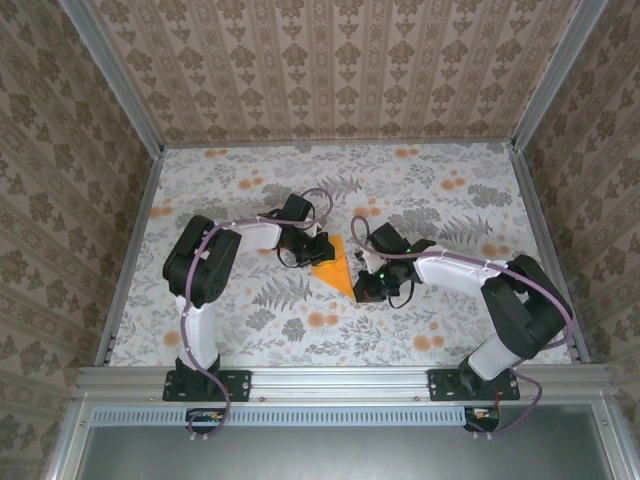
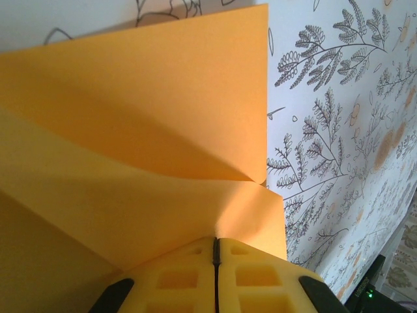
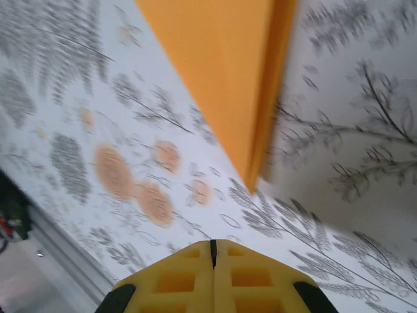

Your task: Fold a paper plane with a square sheet of paper (fold left side to right side)

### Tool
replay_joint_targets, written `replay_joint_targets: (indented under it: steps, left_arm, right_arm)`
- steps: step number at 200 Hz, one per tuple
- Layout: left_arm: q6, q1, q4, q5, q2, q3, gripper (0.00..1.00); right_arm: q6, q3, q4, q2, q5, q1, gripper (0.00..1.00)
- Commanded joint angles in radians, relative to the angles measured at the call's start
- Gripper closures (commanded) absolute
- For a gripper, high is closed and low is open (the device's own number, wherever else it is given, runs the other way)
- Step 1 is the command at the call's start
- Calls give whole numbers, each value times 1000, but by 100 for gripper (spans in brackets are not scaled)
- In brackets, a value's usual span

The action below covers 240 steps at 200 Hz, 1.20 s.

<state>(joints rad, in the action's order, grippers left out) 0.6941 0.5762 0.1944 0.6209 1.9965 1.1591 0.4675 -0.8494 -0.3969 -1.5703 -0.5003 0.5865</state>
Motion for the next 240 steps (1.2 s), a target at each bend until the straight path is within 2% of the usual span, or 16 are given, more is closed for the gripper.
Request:
replay_joint_targets:
  steps: [1,41,115,133,172,213,240]
  left_arm:
    - [-27,-12,76,-101,40,-7,93]
    - [-26,-9,77,-98,38,-3,93]
    - [-30,-6,71,-83,22,12,90]
    - [-63,-6,47,-78,-19,11,86]
    - [-111,-4,-17,-78,-146,-57,82]
    - [-74,31,-129,51,-168,-137,90]
    - [-55,60,-143,72,-147,-154,94]
  right_arm:
    - [49,-52,95,-32,-43,-10,96]
    - [77,-118,176,-161,36,-25,95]
    - [57,-112,108,-267,90,-29,96]
    - [47,-107,73,-288,112,-30,100]
    - [36,-102,38,-296,159,-30,100]
    - [30,-118,36,-311,158,-30,100]
    - [26,-118,32,-314,160,-30,100]
